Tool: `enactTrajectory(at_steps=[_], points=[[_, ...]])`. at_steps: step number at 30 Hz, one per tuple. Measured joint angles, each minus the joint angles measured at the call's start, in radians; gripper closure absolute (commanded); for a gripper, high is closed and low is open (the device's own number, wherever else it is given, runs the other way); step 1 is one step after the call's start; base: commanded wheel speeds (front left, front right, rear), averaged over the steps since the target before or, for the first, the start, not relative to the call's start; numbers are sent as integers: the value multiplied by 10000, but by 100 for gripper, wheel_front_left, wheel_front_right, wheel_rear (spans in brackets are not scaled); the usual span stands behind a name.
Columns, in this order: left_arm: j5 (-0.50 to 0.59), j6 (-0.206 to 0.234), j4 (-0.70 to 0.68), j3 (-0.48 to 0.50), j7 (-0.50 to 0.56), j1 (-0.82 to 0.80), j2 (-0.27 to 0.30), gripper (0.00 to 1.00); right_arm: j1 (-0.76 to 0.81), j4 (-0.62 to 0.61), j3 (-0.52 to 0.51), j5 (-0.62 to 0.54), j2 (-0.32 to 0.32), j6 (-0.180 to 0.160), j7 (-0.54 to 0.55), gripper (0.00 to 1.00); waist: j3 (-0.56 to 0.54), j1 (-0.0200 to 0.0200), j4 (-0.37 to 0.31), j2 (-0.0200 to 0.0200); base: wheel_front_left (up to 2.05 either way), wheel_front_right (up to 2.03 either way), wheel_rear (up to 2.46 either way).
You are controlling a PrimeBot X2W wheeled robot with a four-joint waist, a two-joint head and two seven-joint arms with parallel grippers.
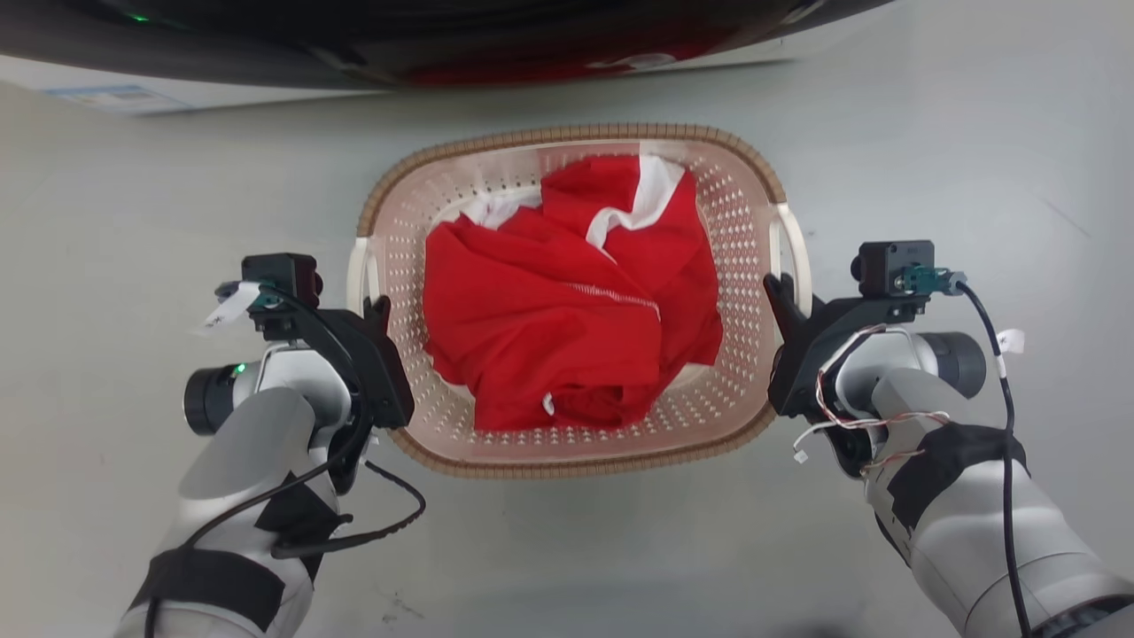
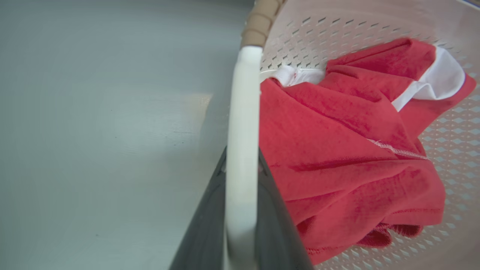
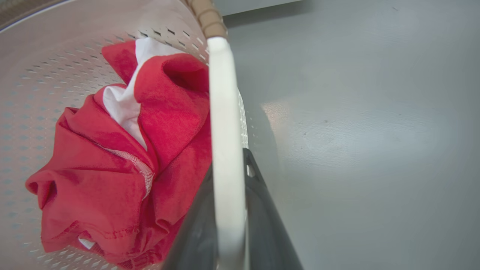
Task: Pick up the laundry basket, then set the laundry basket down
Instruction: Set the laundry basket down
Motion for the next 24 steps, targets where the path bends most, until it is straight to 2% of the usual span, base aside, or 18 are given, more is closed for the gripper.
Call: enactTrajectory(at_steps=[24], points=[[393,130,61,-150,-1544,-933,65,100,-881,157,23,-104,-19,2,-1248,100,1555,-3,29,-4,0,0,0]])
